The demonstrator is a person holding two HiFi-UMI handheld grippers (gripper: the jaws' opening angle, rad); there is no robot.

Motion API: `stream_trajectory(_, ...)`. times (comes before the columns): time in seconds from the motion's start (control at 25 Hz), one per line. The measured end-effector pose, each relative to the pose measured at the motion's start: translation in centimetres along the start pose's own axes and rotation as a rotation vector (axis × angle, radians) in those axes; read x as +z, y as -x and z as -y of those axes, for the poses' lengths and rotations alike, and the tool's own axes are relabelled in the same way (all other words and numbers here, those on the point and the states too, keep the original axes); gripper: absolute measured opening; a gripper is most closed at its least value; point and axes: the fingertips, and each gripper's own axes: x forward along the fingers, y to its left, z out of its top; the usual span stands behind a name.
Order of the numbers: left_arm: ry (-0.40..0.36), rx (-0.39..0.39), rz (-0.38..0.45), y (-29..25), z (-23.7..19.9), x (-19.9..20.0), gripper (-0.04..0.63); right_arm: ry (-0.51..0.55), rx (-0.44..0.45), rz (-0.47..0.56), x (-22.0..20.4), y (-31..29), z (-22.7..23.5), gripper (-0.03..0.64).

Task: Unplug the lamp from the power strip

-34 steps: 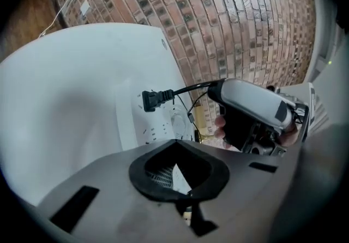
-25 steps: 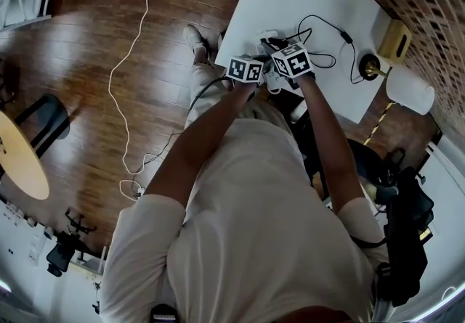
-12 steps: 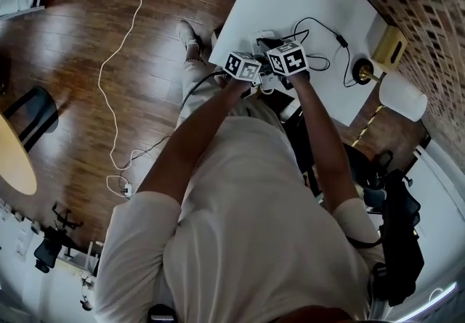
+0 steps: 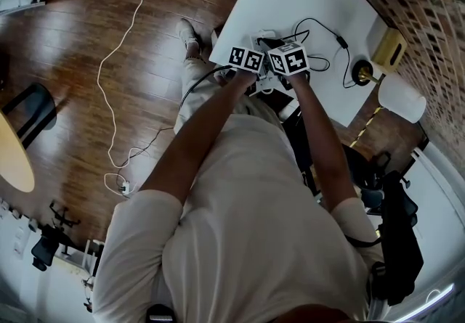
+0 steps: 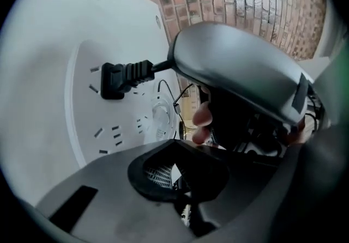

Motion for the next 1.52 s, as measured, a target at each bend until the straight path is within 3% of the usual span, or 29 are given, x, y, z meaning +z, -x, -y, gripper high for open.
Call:
stream_trajectory(0.36, -0.018, 0.009, -0.026, 0.2, -0.3, -0.2, -0.011, -0.104, 0.005, 0.002, 0.5, 0.1, 0.2, 0.008)
stream_trajectory(0.72, -0.019, 0.021, -0.067, -0.8, -0.1, -0.5, -0.005, -0.130, -0.075, 0.012, -0.3, 1.0, 1.3, 0.006)
stream_trajectory(0.92, -0.032, 0.036, -0.085, -0.6, -0.4, -0.4, -0.002, -0.255, -0.045, 0.036, -0.1, 1.0, 1.8, 0.006)
stream_trajectory(1.12, -0.034, 0.032, -0.099, -0.6, -0.4, -1.1, -0.002, -0.307, -0.080, 0.028, -0.8, 1.2, 1.8, 0.006)
stream_trajectory(1.28, -0.031, 0.035, -0.089, -0.1, -0.6, -0.7, -0.002, -0.432, 0.002, 0.060, -0.4, 1.0, 2.3, 0.006)
stream_trajectory(1.52, -0.034, 0.033, -0.107, -0.8, -0.4, -1.2, -0.002, -0.327, -0.071, 0.020, -1.1, 1.7, 2.7, 0.005)
